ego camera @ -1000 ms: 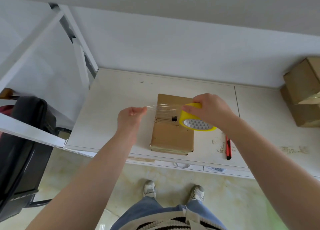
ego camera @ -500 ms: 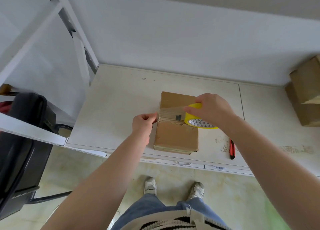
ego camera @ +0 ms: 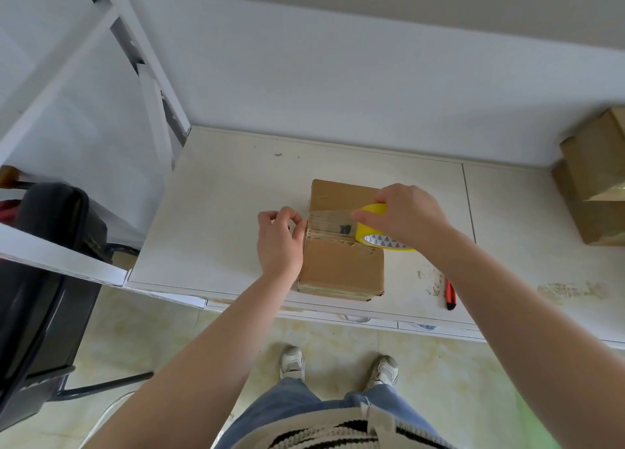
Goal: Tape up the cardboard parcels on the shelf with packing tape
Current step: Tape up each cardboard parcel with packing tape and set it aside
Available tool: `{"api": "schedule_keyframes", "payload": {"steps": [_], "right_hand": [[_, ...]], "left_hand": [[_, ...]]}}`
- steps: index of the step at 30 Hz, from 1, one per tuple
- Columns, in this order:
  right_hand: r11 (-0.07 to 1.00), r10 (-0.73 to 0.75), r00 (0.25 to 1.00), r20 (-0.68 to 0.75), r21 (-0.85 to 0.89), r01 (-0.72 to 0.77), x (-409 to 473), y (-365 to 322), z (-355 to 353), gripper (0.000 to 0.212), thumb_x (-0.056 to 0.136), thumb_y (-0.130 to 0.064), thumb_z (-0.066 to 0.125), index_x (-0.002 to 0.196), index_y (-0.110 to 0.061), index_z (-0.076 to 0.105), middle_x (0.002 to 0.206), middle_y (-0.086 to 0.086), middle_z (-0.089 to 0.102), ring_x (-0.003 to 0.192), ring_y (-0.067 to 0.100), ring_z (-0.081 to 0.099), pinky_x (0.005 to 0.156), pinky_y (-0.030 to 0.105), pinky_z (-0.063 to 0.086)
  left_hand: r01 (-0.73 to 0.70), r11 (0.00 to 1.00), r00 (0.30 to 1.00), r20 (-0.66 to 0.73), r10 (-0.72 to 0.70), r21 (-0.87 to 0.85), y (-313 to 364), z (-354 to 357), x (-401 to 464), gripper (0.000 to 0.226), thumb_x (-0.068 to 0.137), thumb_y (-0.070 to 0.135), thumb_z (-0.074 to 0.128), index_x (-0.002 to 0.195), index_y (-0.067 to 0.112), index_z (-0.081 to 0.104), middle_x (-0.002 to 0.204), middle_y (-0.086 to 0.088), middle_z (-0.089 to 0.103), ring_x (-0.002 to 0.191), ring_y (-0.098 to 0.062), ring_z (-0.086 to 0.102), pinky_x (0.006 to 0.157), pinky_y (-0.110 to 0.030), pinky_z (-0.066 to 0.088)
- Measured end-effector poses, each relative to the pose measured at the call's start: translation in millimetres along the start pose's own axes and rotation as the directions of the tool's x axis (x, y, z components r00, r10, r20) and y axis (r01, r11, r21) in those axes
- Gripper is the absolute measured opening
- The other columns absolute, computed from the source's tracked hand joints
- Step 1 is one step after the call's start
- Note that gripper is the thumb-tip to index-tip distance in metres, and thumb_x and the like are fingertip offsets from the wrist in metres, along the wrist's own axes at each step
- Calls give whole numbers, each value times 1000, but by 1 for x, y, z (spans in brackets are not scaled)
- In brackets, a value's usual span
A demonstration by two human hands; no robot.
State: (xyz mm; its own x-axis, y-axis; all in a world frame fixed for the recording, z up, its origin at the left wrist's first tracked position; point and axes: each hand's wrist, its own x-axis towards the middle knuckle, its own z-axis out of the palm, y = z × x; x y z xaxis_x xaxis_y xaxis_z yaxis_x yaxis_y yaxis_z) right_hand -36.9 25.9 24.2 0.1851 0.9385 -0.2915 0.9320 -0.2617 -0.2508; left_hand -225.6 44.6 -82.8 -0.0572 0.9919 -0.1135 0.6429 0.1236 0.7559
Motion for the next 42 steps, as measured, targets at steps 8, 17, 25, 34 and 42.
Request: {"api": "schedule_keyframes", "payload": {"steps": [8, 17, 25, 34, 42], "right_hand": [[1000, 2, 1000, -18, -31, -2, -2, -3, 1, 46, 85, -66, 57, 67, -25, 46, 69, -6, 51, 73, 19, 54, 56, 28, 32], [999, -10, 1000, 0, 33, 10, -6, 12, -12, 56, 86, -70, 50, 59, -21, 46, 62, -3, 49, 59, 16, 48, 52, 27, 30], [993, 91, 995, 28, -83, -88, -4, 32, -11, 58, 78, -78, 53, 70, -21, 54, 70, -3, 56, 63, 12, 52, 50, 25, 30], [960, 148, 985, 86, -251, -123, 9, 46, -3, 75, 68, -89, 48, 65, -14, 55, 62, -3, 56, 62, 16, 57, 51, 24, 32], [971, 237, 958, 159, -58, -231, 15, 68, 38, 73, 68, -87, 53, 75, -14, 62, 65, -1, 61, 65, 16, 60, 57, 28, 41]], "left_hand": [[-184, 917, 983, 59, 174, 353, 8, 0, 4, 36, 100, 48, 42, 92, 18, 60, 95, -1, 46, 84, -24, 47, 75, -35, 38], [-72, 917, 975, 220, -17, 392, 3, 9, 10, 47, 99, 62, 28, 87, 21, 47, 85, 1, 57, 83, -26, 57, 74, -37, 42], [26, 925, 965, 234, -122, 378, 6, 12, 8, 55, 99, 64, 23, 82, 20, 51, 69, 4, 56, 69, -20, 54, 77, -37, 34], [52, 912, 958, 237, -160, 408, 7, 11, 6, 61, 99, 65, 19, 80, 18, 54, 68, 3, 56, 66, -18, 53, 81, -39, 38], [74, 915, 951, 248, -184, 395, 11, 9, 5, 59, 100, 64, 18, 74, 20, 48, 68, 4, 55, 64, -15, 50, 78, -37, 35]]}}
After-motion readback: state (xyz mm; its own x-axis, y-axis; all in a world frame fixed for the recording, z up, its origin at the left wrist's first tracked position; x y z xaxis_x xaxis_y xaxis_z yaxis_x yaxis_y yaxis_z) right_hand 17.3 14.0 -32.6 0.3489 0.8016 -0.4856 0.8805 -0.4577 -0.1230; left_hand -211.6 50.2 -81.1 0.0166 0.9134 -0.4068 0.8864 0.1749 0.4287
